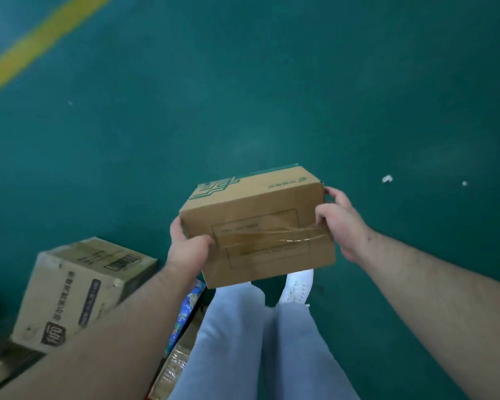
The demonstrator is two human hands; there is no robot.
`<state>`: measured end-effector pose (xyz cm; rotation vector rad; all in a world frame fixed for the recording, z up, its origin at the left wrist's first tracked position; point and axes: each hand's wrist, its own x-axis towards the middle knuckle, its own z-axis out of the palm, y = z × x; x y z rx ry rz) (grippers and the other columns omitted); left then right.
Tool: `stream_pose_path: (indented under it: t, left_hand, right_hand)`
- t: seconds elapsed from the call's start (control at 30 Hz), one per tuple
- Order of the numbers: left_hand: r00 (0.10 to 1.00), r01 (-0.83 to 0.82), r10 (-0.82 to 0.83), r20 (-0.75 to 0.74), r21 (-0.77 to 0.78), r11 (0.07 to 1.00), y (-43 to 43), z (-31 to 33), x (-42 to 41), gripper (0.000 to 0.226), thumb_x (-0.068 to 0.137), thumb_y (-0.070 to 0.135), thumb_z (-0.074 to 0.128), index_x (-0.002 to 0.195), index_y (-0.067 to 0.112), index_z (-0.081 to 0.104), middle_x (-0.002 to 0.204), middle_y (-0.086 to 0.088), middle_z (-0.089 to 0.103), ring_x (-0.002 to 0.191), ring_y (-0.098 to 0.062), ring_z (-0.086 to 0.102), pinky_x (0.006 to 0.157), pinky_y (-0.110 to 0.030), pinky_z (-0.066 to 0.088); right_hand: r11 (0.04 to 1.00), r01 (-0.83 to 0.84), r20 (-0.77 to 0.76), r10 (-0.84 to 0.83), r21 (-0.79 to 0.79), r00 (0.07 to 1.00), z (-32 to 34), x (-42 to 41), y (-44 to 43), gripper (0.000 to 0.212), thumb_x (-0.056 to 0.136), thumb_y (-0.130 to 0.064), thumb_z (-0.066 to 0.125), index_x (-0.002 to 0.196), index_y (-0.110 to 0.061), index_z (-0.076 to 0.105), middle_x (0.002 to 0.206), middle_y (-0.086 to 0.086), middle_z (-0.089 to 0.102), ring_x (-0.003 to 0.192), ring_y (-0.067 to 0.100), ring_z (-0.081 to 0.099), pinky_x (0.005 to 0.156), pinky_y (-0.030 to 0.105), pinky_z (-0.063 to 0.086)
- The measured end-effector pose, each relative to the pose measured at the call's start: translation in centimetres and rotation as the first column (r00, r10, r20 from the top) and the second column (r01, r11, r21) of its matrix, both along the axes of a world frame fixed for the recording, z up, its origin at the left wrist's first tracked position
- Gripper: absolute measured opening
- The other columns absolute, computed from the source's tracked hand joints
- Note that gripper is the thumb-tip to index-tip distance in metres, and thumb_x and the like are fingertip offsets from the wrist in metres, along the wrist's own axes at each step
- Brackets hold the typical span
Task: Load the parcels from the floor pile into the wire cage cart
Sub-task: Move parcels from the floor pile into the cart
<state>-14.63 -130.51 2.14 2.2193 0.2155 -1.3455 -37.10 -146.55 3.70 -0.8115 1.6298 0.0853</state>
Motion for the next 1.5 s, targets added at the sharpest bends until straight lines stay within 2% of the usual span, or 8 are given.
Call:
stream_pose_path:
  t: [0.1, 0.2, 0.4, 0.53, 0.67, 0.9, 1.07, 1.5]
  left_hand:
    - [0.995, -0.096, 0.097, 0.011, -0.056, 0.994, -0.6, 7.0, 0.5, 0.075, 0.089, 0.000, 0.061, 0.152, 0.026, 0.032, 0.125, -0.002, 0.061, 0.104, -0.020, 0.059, 0.083, -0.031, 0.044]
    - [0.987, -0.161, 0.163, 0.014, -0.099, 0.982, -1.4, 12.9, 2.0, 0.050, 0.088, 0.004, 0.063, 0.136, 0.011, 0.053, 0.122, -0.008, 0.066, 0.091, -0.016, 0.061, 0.072, -0.029, 0.046]
    - [0.985, -0.175, 0.166, -0.056, -0.323, 0.930, -3.0, 25.7, 5.5, 0.046, 0.080, 0.015, 0.064, 0.120, 0.038, 0.063, 0.114, 0.002, 0.073, 0.096, -0.020, 0.064, 0.079, -0.037, 0.049]
    - [0.981, -0.158, 0.189, 0.034, -0.422, 0.893, -3.5, 33.4, 6.3, 0.051, 0.088, 0.010, 0.062, 0.122, 0.046, 0.051, 0.111, 0.004, 0.070, 0.101, -0.020, 0.065, 0.082, -0.035, 0.053]
    - [0.953, -0.203, 0.282, 0.110, -0.457, 0.866, -3.3, 38.3, 6.3, 0.064, 0.096, 0.015, 0.058, 0.150, 0.041, 0.035, 0.121, 0.001, 0.061, 0.099, -0.018, 0.058, 0.074, -0.033, 0.046]
    - [0.883, -0.206, 0.383, 0.272, -0.508, 0.836, -0.7, 43.1, 4.8, 0.027, 0.089, 0.022, 0.061, 0.115, 0.021, 0.067, 0.112, -0.004, 0.070, 0.095, -0.020, 0.062, 0.071, -0.033, 0.047]
    - [0.821, -0.275, 0.484, 0.301, -0.535, 0.799, 3.4, 44.9, 2.0, 0.021, 0.094, 0.017, 0.057, 0.105, 0.029, 0.071, 0.107, 0.006, 0.069, 0.096, -0.014, 0.059, 0.073, -0.031, 0.044]
    - [0.521, -0.605, 0.819, 0.242, -0.572, 0.554, 24.0, 47.5, -4.2, 0.033, 0.097, 0.030, 0.058, 0.128, 0.026, 0.049, 0.113, -0.005, 0.060, 0.102, -0.023, 0.056, 0.074, -0.036, 0.045]
  right_hand:
    - [0.998, -0.015, -0.015, 0.014, -0.066, 1.000, 7.2, 1.6, -1.4, 0.077, 0.060, -0.023, 0.056, 0.137, -0.029, 0.054, 0.122, -0.002, 0.066, 0.112, 0.020, 0.061, 0.096, 0.043, 0.051]
    - [0.987, -0.085, -0.002, 0.086, -0.136, 0.996, 14.2, 3.3, -3.0, 0.065, 0.060, -0.024, 0.055, 0.123, -0.034, 0.064, 0.114, -0.004, 0.070, 0.110, 0.022, 0.062, 0.091, 0.040, 0.052]
    - [0.962, -0.070, 0.170, 0.118, -0.263, 0.978, 28.0, 6.4, -4.2, 0.066, 0.087, -0.009, 0.053, 0.138, -0.050, 0.045, 0.111, -0.013, 0.062, 0.097, 0.010, 0.058, 0.067, 0.031, 0.044]
    - [0.924, -0.097, 0.203, 0.182, -0.370, 0.962, 34.4, 8.1, -3.7, 0.071, 0.084, -0.016, 0.059, 0.146, -0.047, 0.040, 0.124, -0.008, 0.064, 0.106, 0.011, 0.059, 0.079, 0.031, 0.045]
    - [0.917, -0.129, 0.204, 0.218, -0.377, 0.954, 37.4, 8.6, -4.3, 0.067, 0.072, -0.038, 0.061, 0.137, -0.026, 0.053, 0.120, -0.001, 0.065, 0.108, 0.021, 0.060, 0.078, 0.036, 0.044]
    - [0.837, -0.250, 0.283, 0.422, -0.487, 0.861, 41.4, 9.2, -5.7, 0.022, 0.087, -0.027, 0.056, 0.102, -0.026, 0.072, 0.101, -0.002, 0.074, 0.089, 0.020, 0.065, 0.067, 0.031, 0.046]
    - [0.836, -0.278, 0.304, 0.451, -0.472, 0.839, 41.7, 10.0, -4.4, 0.043, 0.085, -0.038, 0.059, 0.126, -0.024, 0.057, 0.113, 0.003, 0.067, 0.101, 0.025, 0.063, 0.071, 0.036, 0.048]
    - [0.631, -0.542, 0.268, 0.752, -0.555, 0.602, 45.2, 15.7, 12.1, 0.032, 0.094, -0.033, 0.061, 0.120, -0.019, 0.048, 0.108, 0.002, 0.058, 0.093, 0.017, 0.055, 0.064, 0.034, 0.041]
